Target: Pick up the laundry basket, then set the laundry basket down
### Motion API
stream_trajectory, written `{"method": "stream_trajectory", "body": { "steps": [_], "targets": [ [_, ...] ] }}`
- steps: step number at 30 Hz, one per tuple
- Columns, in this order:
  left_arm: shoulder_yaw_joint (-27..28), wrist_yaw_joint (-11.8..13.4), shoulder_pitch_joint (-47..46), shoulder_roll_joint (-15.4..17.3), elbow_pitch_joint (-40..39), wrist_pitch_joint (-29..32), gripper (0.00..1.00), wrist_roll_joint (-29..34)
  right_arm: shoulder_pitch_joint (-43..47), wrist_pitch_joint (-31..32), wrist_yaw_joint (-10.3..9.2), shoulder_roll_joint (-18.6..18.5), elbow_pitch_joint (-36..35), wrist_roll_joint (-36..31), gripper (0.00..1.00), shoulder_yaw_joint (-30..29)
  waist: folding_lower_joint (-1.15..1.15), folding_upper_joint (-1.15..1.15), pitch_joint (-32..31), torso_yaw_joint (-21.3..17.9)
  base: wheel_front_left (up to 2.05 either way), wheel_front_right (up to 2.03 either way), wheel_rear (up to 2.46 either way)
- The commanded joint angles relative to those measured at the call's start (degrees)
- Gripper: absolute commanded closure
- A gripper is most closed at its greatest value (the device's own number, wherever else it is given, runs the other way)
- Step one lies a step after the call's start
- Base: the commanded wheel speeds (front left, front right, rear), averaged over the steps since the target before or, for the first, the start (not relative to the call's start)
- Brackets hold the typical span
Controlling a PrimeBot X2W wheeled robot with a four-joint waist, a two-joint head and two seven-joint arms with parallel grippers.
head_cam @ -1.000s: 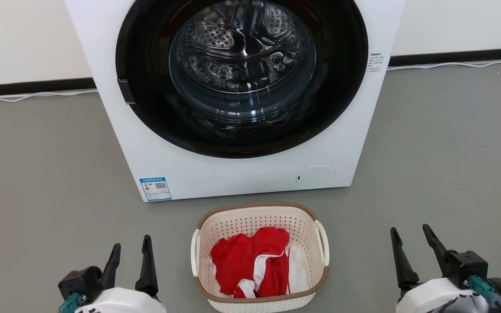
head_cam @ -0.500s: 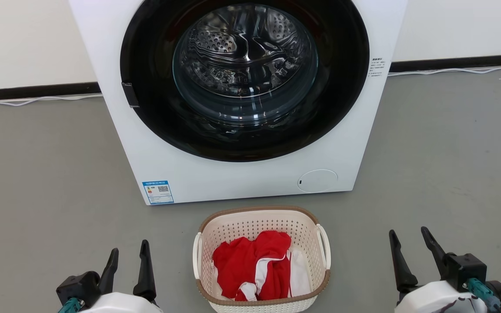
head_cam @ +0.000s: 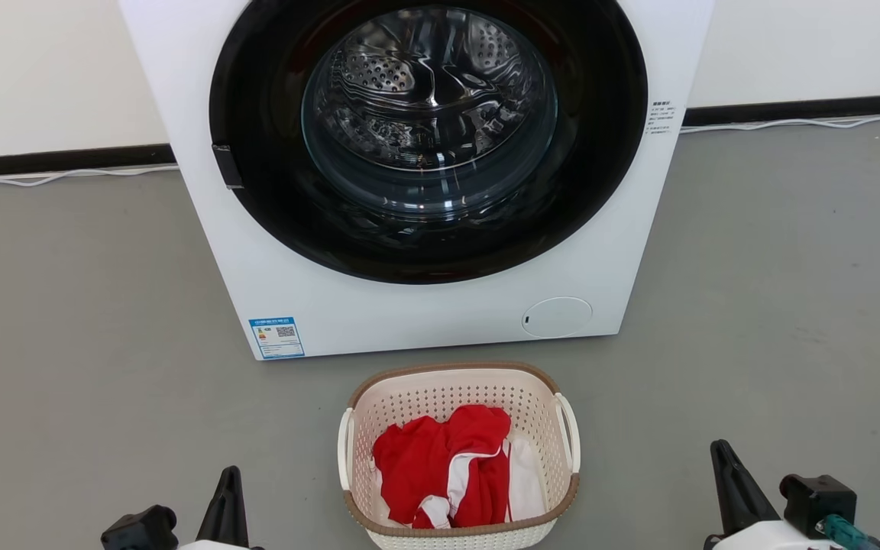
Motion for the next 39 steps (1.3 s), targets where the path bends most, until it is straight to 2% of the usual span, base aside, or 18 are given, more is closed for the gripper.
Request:
{"method": "stream_trajectory", "body": {
  "steps": [1,5,39],
  "targets": [
    [0.68,-0.51,-2.11,0.28,-1.65,0.40,1.00,-1.36,-1.98,0.54,0.02,-0.27,-1.72,1.88,1.00,-0.32,0.08,0.00,0.01,0.04,0.00,0.00,0.00],
    [0.95,-0.83,-2.28,0.26,-1.87,1.02,1.00,-3.52,-1.89,1.00,0.02,-0.27,-2.30,4.90,1.00,-0.12,-0.03,0.00,0.20,0.14,0.00,0.00,0.00],
    [3.62,-3.46,-3.93,0.06,-3.55,6.48,1.00,-21.29,-2.43,6.08,0.09,-0.29,-5.92,29.01,1.00,-0.16,-0.03,0.00,0.81,0.90,0.00,0.00,0.00]
  ]
}}
